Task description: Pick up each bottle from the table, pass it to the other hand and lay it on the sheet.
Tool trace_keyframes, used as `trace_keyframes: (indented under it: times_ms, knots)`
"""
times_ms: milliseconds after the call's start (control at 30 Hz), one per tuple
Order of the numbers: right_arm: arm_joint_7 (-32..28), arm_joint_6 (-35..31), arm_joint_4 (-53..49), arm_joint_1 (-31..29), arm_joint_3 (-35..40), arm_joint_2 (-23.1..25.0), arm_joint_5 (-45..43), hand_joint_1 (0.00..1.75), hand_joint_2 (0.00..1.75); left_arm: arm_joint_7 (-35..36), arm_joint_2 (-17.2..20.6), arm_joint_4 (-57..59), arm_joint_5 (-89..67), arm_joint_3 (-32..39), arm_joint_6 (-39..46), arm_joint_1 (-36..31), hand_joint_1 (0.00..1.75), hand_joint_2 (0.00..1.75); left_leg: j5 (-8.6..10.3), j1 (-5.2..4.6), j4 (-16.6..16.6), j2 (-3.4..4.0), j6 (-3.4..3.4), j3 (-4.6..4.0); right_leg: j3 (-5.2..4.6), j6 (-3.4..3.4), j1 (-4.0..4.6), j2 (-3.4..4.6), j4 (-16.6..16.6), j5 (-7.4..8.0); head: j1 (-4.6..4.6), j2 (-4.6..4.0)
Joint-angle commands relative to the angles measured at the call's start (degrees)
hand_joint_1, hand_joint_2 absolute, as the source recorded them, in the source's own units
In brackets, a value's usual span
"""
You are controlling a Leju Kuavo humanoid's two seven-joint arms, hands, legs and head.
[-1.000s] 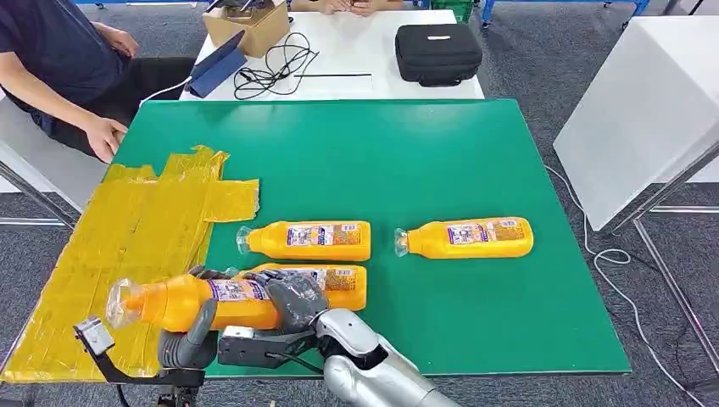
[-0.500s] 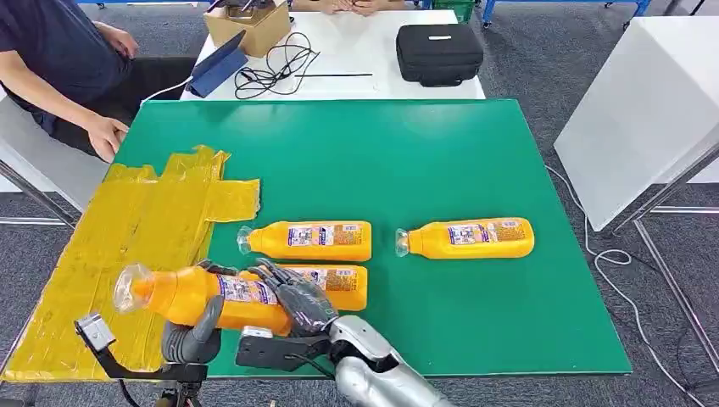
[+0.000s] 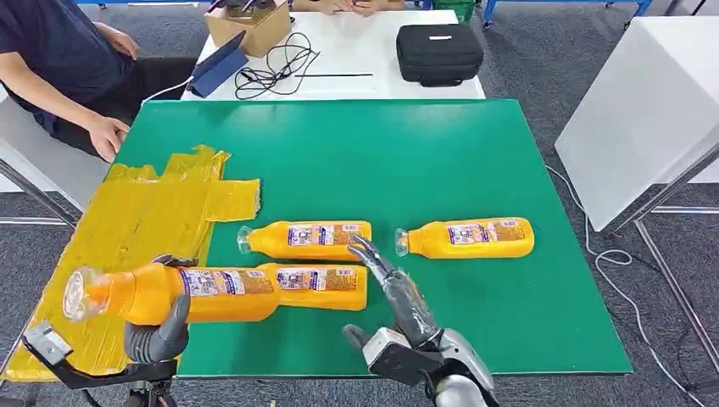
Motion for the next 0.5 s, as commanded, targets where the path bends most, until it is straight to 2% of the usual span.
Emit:
trace_keyframes:
  times_ms: [33,167,233,300,400,467,500]
  knots:
    - [-2.8,8.6,-19.5,9.5,-20.2,-4.0,-7.6,0.0,0.0,1.5,-2.6,-3.6,-0.7,10.9,-4.0,0.0,1.75,1.75,-0.18,0.0,0.1,-0.37,0.01,0.1,0.28,0.16,0.0,-0.49,0.0,-0.26,-0.02,0.0]
    - [-4.0,12.5,-15.7,10.1,-23.1,-2.6,-7.4,0.0,0.0,-2.3,-5.0,-8.9,-11.3,14.7,0.4,1.3,1.75,1.75,-0.23,0.03,0.1,0.03,0.0,0.24,0.33,0.15,0.03,-0.05,-0.1,-0.17,-0.02,0.0]
    - [-4.7,13.2,-12.9,10.2,-23.2,-3.2,-7.1,0.0,0.0,-6.6,-6.0,-13.3,-22.1,13.2,7.5,2.3,1.75,1.75,-0.15,0.03,0.0,0.0,-0.01,0.11,0.22,0.11,0.04,-0.07,0.0,-0.1,0.02,0.0]
    - [-6.1,13.1,-9.7,10.5,-22.9,-4.7,-7.7,0.0,0.0,-11.6,-4.2,-16.0,-35.4,9.0,19.2,3.7,1.75,1.75,-0.09,0.04,0.0,-0.05,-0.01,0.01,0.11,0.08,0.05,-0.09,0.0,-0.06,0.0,0.0]
    - [-6.7,12.8,-9.1,10.5,-23.0,-4.8,-7.9,0.0,0.0,-11.6,-3.9,-16.2,-35.8,8.3,19.7,4.0,1.75,1.75,-0.11,0.04,0.0,-0.04,-0.01,0.15,0.25,0.12,0.04,-0.12,-0.1,-0.07,0.02,0.0]
    - [-7.0,13.0,-8.4,10.5,-22.8,-5.0,-7.9,0.0,0.0,-13.2,-1.3,-15.7,-40.3,6.4,25.1,4.9,1.75,1.75,-0.06,0.02,-0.1,0.0,-0.02,0.09,0.15,0.07,0.02,-0.06,-0.1,-0.03,-0.02,0.0]
    - [-7.0,13.3,-7.9,10.3,-22.3,-4.8,-7.8,0.0,0.0,-13.5,1.4,-15.2,-41.3,5.1,28.2,6.0,1.75,1.75,-0.1,0.02,-0.1,-0.01,-0.03,0.18,0.25,0.09,0.02,-0.09,-0.1,-0.06,0.0,0.0]
